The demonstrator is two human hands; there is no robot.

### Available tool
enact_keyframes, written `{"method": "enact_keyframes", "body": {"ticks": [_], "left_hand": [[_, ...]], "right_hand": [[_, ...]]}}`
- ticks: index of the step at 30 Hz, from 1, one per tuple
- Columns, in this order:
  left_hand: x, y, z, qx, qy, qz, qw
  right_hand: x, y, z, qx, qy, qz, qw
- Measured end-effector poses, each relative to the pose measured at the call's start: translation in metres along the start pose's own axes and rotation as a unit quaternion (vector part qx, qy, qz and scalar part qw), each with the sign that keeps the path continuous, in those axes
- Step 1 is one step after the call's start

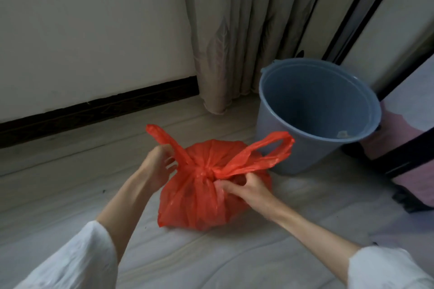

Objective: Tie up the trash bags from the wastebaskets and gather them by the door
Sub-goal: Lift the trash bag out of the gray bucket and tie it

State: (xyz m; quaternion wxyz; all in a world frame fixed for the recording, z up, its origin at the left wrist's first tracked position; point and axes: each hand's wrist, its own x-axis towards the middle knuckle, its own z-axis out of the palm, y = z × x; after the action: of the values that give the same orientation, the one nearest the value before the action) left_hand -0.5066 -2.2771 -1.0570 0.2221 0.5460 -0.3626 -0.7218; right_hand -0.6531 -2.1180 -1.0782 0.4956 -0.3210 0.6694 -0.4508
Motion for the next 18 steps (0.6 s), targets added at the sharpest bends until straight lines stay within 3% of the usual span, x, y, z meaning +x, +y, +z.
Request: {"method": "enact_keyframes", "body": {"ticks": [2, 4, 9, 13, 15, 18], "left_hand": [[-0.002, -0.016, -0.003, 0.055, -0.001, 0.033, 0.998], [-0.002, -0.032, -0.001, 0.088, 0.018, 0.083, 0.993], [0.0, -0.03, 0.036, 0.075, 0.082, 0.21, 0.971], [0.003, -0.02, 0.057, 0.041, 0.065, 0.213, 0.974], [0.01, -0.023, 0.047, 0.082, 0.092, 0.21, 0.97], [0.018, -0.035, 0.028, 0.169, 0.143, 0.209, 0.953]], "right_hand": [[0.001, 0.011, 0.005, -0.14, 0.012, -0.049, 0.989], [0.008, 0.013, 0.01, -0.187, 0.065, -0.079, 0.977], [0.021, -0.015, 0.021, -0.154, 0.142, -0.179, 0.961], [0.021, -0.034, 0.016, -0.083, 0.141, -0.202, 0.966], [0.017, -0.034, 0.009, 0.001, 0.104, -0.188, 0.977], [0.009, -0.024, 0.005, 0.075, 0.02, -0.093, 0.993]]}}
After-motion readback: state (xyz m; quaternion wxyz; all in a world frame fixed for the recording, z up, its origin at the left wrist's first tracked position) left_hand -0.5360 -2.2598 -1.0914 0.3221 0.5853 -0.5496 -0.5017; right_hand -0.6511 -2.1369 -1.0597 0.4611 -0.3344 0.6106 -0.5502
